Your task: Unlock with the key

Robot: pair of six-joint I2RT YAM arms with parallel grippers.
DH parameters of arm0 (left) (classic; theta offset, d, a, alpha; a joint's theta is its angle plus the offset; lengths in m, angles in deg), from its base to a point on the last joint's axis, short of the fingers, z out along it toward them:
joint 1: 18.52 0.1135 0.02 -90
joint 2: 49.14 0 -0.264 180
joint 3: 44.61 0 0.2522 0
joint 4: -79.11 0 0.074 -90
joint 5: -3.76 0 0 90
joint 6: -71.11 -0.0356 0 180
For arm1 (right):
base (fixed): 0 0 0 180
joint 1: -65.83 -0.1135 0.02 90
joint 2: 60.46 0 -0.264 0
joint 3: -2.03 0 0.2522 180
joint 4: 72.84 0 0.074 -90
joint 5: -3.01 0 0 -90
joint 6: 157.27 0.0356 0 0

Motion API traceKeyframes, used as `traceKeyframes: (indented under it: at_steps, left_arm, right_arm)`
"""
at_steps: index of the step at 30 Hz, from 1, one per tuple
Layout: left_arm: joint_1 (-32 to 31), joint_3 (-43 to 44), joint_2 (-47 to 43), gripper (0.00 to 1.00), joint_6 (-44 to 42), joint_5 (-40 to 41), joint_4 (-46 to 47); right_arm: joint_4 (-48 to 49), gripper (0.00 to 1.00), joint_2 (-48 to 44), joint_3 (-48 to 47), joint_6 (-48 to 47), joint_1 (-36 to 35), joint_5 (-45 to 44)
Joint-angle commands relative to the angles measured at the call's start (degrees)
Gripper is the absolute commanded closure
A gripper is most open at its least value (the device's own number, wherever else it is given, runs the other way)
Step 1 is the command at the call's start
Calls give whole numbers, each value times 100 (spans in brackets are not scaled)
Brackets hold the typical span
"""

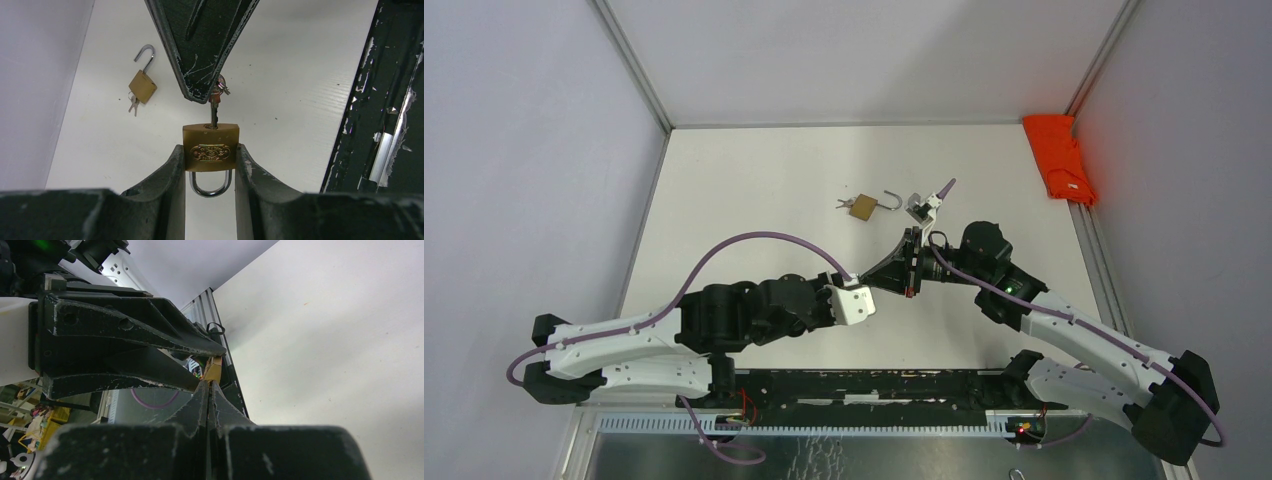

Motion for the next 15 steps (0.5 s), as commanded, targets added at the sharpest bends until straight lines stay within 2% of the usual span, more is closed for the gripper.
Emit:
traceKeyframes:
  at_steps: [1, 8, 15]
  left_arm:
    - [-36, 292, -107, 98, 165, -29, 331]
    - [-34, 196, -57, 98, 239, 309, 566]
    - [-36, 177, 9, 98, 255, 188, 593]
  right_arm:
    - [77, 100, 31, -226, -29, -27, -73]
    - [189, 100, 0, -108, 90, -48, -180]
    - [183, 100, -34, -134, 86, -56, -372]
